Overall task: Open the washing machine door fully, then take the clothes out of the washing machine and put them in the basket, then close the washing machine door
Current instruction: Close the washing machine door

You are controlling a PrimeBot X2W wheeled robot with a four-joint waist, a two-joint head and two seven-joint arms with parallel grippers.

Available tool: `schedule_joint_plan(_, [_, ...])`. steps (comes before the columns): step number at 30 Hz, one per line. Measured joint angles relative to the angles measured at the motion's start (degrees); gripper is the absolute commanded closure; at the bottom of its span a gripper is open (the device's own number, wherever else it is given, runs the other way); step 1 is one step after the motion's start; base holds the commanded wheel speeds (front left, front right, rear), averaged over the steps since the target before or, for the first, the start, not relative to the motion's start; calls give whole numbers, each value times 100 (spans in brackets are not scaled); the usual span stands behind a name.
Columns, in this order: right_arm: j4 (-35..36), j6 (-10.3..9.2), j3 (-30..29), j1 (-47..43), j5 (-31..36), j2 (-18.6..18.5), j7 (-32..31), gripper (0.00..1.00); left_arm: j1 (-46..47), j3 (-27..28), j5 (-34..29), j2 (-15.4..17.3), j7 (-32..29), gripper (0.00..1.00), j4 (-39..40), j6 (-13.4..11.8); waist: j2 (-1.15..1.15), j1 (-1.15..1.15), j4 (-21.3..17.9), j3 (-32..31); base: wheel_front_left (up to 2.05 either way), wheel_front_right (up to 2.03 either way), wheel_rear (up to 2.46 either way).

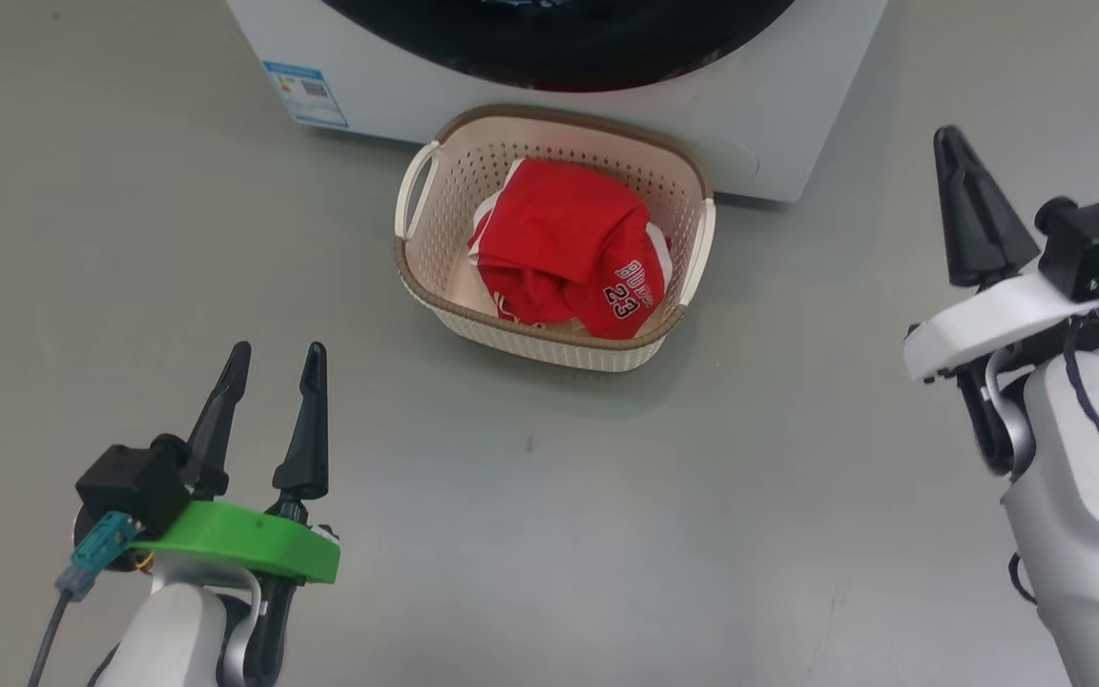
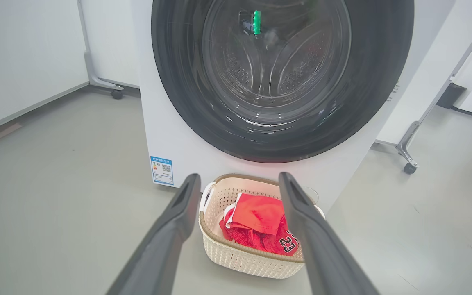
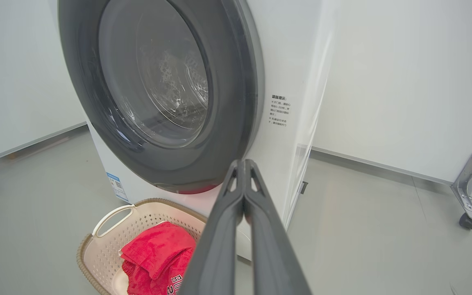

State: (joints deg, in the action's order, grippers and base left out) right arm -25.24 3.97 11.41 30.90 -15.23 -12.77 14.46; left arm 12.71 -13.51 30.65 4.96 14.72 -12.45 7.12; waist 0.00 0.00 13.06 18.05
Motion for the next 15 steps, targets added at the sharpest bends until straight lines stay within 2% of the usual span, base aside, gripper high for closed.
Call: schedule_joint_plan(15, [488,-63,-169,-1597,-38,249,-1,100,-756,318,-51,122,-1,0,135,1,0,0,-721,-1055,0,0,0])
